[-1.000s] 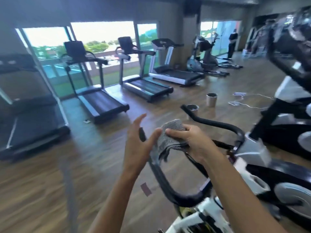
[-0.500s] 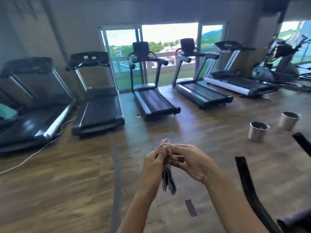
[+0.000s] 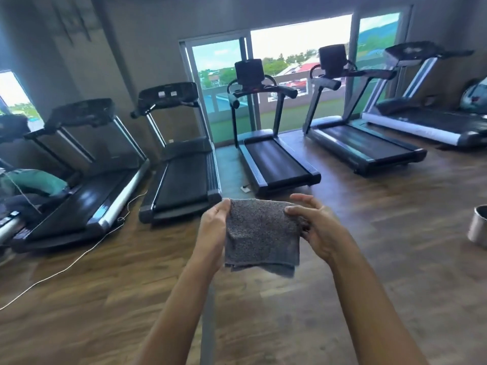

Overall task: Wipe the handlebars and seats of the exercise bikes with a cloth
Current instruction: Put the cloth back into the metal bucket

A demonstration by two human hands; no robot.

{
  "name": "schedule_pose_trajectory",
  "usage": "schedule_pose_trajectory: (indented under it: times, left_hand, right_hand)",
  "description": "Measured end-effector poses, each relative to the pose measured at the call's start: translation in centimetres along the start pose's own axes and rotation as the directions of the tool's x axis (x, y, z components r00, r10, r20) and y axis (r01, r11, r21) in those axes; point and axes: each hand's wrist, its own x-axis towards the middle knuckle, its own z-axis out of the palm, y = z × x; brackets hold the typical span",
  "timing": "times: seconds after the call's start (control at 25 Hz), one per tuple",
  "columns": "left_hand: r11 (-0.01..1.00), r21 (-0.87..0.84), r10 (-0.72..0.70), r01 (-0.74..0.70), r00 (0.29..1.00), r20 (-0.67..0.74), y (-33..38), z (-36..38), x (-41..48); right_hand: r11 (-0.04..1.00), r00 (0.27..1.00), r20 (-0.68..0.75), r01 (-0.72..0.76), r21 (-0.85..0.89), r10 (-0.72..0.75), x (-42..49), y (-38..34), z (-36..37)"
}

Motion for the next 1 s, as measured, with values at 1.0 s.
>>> schedule_pose_trajectory:
  times: [1.0]
  left_hand:
    - [0.974, 0.215, -0.123, -0.071, 0.631, 0.766, -11.9, 55.6, 47.9]
  right_hand:
    - [0.953, 0.514, -0.803, 0.134, -0.272, -0.302, 42.3, -13.3, -38.6]
